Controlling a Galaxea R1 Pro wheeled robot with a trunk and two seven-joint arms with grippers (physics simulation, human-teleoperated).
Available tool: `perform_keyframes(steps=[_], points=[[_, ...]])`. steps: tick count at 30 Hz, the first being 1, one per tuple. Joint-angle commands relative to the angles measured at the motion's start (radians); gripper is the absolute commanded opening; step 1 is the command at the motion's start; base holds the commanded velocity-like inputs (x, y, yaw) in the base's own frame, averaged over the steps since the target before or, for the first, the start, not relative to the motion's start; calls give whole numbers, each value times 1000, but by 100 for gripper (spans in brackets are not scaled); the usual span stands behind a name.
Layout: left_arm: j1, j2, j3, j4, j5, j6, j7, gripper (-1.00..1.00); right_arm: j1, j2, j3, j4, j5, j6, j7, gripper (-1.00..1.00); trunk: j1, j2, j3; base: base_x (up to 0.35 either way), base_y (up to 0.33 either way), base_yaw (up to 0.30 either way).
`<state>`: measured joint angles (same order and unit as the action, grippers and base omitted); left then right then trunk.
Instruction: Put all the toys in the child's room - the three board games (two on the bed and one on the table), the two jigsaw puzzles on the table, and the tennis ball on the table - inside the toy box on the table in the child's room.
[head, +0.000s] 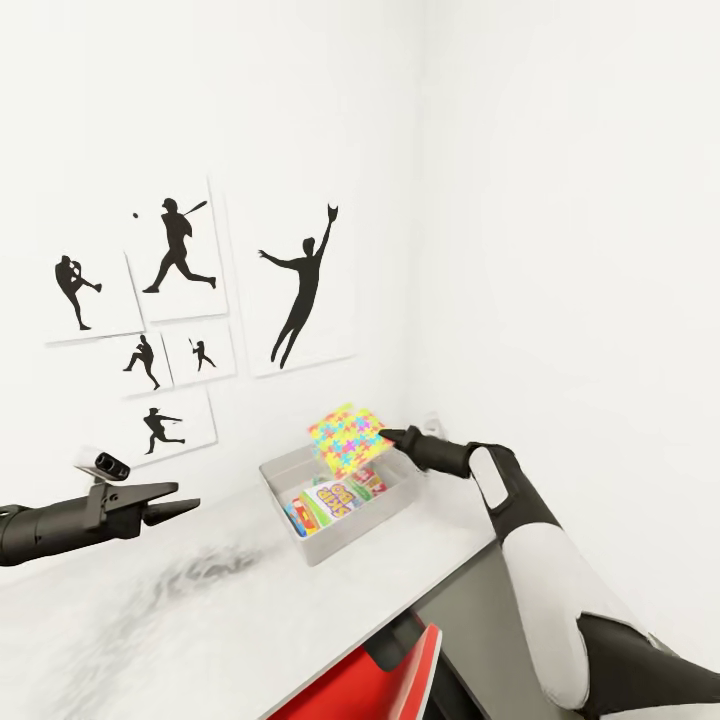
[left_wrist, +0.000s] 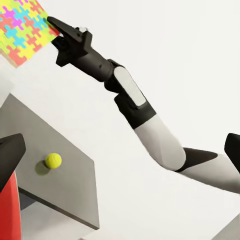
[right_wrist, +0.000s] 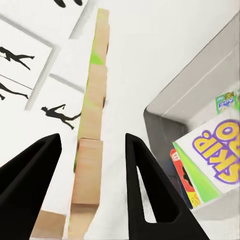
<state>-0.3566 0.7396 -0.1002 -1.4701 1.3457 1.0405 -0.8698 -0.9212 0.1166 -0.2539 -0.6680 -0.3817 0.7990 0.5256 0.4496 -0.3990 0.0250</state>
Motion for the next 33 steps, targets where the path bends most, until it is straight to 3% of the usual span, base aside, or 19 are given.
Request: perform_keyframes(steps=[1, 2, 6, 16, 33], points=[[-1, 1, -2, 1, 1, 3, -4, 100, -13, 6, -6, 1, 5, 8, -21, -100, 0, -1, -1, 0, 0, 0], [-1, 1, -2, 1, 1, 3, -3, 100, -38, 15, -5, 3, 4, 11, -80, -100, 0, -1, -1, 0, 0, 0], [-1, 0, -3, 1, 1, 3, -2, 100, -59, 21, -5, 10, 4, 21, -151, -100, 0, -1, -1, 0, 0, 0], [-1, 0, -4, 1, 1, 3, -2, 100, -58, 19, 0, 3, 4, 20, -161, -100, 0, -1, -1, 0, 0, 15], [-1, 0, -4, 1, -2, 3, -1, 100, -53, 11, -6, 7, 4, 11, -162, -100, 0, -1, -5, 0, 0, 212]])
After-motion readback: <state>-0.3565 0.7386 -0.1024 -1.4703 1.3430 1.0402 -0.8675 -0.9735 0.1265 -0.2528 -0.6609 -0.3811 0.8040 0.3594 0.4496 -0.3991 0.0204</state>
